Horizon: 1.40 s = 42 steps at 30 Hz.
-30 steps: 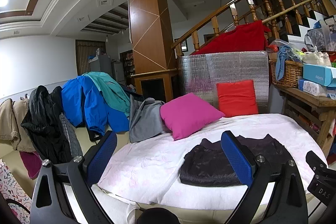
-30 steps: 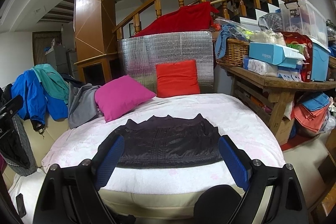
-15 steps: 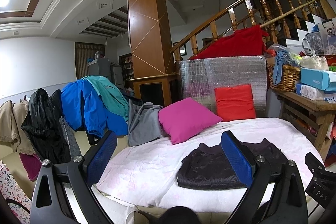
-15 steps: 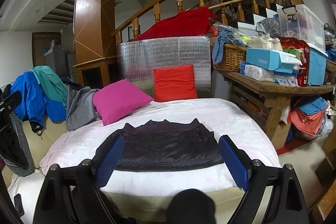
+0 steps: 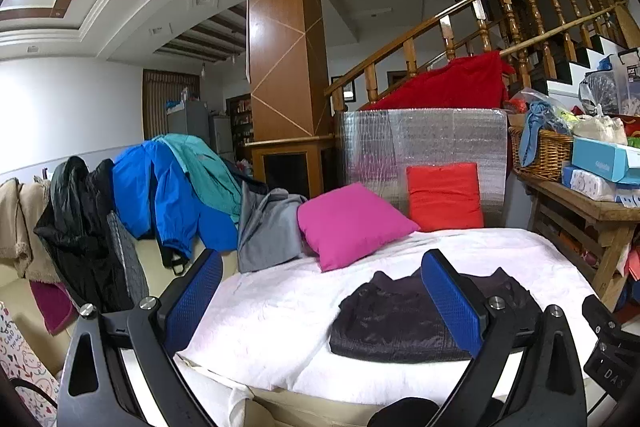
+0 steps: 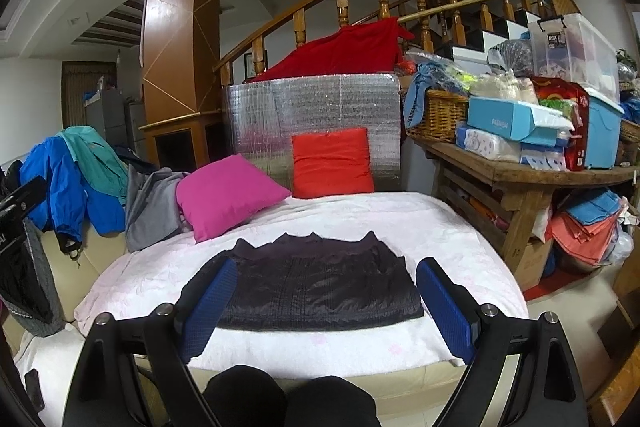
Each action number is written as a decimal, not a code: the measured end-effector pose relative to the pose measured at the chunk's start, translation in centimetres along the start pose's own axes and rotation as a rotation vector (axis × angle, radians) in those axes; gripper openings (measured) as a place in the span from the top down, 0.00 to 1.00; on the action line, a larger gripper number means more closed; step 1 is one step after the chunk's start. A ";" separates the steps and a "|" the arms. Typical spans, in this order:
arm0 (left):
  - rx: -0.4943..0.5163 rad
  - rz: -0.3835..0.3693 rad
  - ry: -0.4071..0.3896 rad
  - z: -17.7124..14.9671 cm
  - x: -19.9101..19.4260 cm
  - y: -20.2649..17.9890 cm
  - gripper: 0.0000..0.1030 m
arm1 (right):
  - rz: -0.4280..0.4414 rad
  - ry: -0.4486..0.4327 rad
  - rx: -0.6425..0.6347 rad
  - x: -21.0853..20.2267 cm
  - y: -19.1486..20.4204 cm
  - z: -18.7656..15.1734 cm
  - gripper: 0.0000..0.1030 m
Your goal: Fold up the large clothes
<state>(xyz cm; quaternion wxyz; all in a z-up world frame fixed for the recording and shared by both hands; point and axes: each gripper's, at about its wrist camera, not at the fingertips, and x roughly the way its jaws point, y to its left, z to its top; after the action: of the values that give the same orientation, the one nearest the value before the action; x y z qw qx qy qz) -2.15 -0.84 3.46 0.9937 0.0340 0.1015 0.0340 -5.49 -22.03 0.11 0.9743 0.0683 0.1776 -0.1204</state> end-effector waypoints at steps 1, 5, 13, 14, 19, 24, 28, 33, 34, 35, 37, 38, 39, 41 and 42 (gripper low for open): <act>0.004 -0.006 0.010 -0.1 0.2 -0.2 0.03 | -0.002 0.008 -0.002 0.2 0.0 -0.2 0.10; 0.025 -0.036 0.034 -0.6 0.3 -1.2 0.03 | 0.009 0.037 0.014 0.6 -0.6 -0.6 0.10; 0.046 -0.032 0.014 -0.5 -0.6 -1.3 0.03 | 0.006 0.016 0.023 -0.2 -0.8 -0.6 0.10; 0.042 -0.030 0.014 -0.5 -0.6 -1.2 0.03 | 0.004 0.015 0.019 -0.2 -0.8 -0.7 0.10; 0.044 -0.034 0.033 -1.0 0.3 -1.1 0.03 | 0.005 0.052 -0.001 1.0 -0.1 -1.1 0.10; 0.069 -0.044 0.108 -2.5 3.5 -2.1 0.03 | 0.016 0.159 -0.016 4.6 0.6 -2.3 0.10; 0.077 -0.054 0.217 -4.2 7.8 -3.5 0.03 | 0.006 0.232 -0.003 8.1 0.2 -3.3 0.10; 0.101 -0.058 0.323 -5.8 12.5 -5.2 0.03 | -0.012 0.308 0.006 12.8 -0.1 -3.8 0.10; 0.107 -0.054 0.333 -5.9 13.3 -5.6 0.03 | -0.013 0.318 0.009 13.7 -0.2 -3.8 0.10; 0.112 -0.049 0.341 -6.0 14.2 -5.9 0.03 | -0.015 0.324 0.011 14.2 -0.1 -3.8 0.10; 0.118 -0.044 0.354 -5.9 15.5 -6.3 0.03 | -0.022 0.340 0.012 15.8 -0.1 -3.7 0.10; 0.120 -0.046 0.360 -5.9 16.2 -6.5 0.03 | -0.024 0.348 0.014 16.5 0.1 -3.7 0.10; 0.121 -0.047 0.363 -5.8 16.7 -6.5 0.03 | -0.026 0.358 0.014 17.4 0.0 -3.7 0.10; 0.125 -0.048 0.374 -5.8 17.9 -7.0 0.03 | -0.031 0.373 0.016 18.7 -0.1 -3.7 0.10; 0.130 -0.052 0.382 -5.9 18.6 -7.3 0.03 | -0.033 0.385 0.022 19.6 -0.2 -3.8 0.10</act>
<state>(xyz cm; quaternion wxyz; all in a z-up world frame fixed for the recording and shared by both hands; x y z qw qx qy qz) 15.29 -6.31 -6.59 0.9526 0.0883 0.2909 0.0077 11.01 -25.72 -10.50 0.9195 0.0980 0.3603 -0.1231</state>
